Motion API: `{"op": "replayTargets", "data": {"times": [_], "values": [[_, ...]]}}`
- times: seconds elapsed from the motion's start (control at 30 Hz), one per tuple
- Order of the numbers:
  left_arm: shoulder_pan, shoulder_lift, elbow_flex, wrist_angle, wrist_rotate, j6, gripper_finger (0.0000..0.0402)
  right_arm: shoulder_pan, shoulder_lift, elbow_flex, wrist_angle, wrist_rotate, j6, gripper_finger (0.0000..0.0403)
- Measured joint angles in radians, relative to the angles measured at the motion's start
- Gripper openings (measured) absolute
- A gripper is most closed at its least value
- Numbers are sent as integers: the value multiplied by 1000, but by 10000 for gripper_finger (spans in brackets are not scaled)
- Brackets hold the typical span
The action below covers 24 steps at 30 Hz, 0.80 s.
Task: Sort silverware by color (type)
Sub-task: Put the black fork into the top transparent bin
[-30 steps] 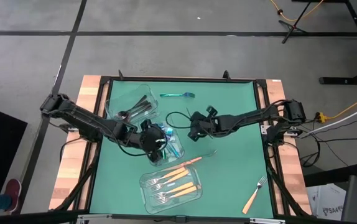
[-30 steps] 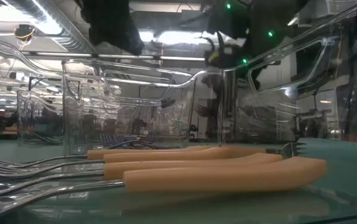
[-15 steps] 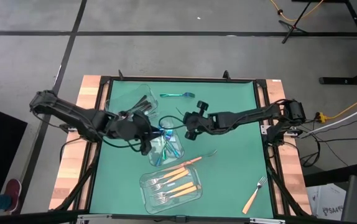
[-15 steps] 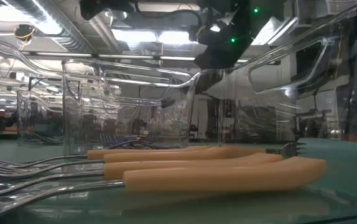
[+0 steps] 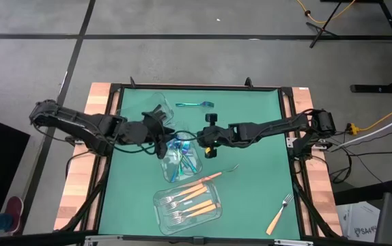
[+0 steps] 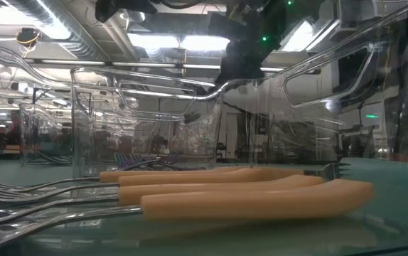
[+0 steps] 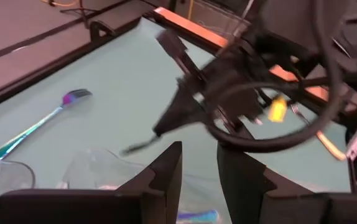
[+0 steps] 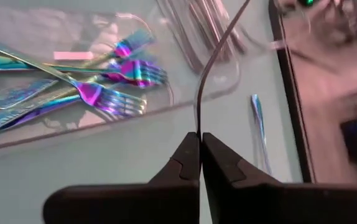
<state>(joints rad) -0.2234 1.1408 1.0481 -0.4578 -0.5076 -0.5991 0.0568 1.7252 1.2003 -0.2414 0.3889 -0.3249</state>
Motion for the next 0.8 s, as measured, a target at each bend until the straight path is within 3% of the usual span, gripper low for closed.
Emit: {"op": "replayTargets", "data": {"times": [0.17, 0.4, 0.8], "values": [[66, 0, 0, 7, 17, -1, 95, 30, 0, 0, 51, -4, -174, 0], [175, 0, 0, 7, 141, -30, 95, 82, 0, 0, 144, 20, -359, 0], [322, 4, 0, 2, 479, -230, 95, 192, 0, 0, 379, 21, -718, 0]]}}
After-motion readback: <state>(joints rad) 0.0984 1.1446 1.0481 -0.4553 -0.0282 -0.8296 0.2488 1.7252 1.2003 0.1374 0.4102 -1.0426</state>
